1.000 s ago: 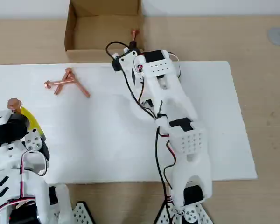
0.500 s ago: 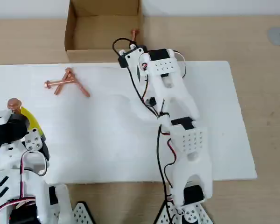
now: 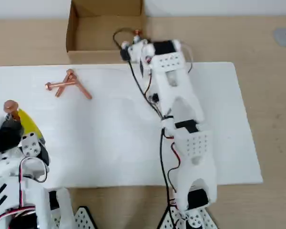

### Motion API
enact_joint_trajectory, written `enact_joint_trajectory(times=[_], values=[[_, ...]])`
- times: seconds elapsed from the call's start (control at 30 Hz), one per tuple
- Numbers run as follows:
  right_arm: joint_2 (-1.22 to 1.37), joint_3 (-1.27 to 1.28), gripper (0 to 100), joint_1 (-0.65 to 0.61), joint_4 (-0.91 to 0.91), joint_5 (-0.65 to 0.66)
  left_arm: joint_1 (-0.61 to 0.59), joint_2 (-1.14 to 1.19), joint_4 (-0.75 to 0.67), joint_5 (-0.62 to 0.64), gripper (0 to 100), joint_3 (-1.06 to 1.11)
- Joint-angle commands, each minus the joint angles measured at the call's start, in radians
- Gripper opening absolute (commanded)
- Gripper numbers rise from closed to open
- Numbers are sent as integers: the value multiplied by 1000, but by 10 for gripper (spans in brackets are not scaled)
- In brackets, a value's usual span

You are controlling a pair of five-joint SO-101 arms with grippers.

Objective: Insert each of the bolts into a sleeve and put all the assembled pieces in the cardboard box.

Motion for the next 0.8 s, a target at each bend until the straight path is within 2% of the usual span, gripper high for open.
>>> enact_joint_trajectory(times=[0.0,0.17,0.27,0.37,0.5,0.63,0.77], values=[[-254,-110,12,-59,25,-12,6,-2,-5,71,9,-54],[-542,-24,12,-206,25,-17,6,-2,-2,101,9,-55],[-684,70,12,-275,23,-112,8,-4,81,144,9,-71],[-805,202,12,-312,21,-184,8,-4,124,181,9,-91],[-935,444,12,-325,3,-198,8,-4,140,183,9,-114],[-1070,746,12,-320,-132,-193,55,-4,143,183,9,-138],[-1260,1096,12,-323,-425,-143,192,-4,166,181,9,-169]])
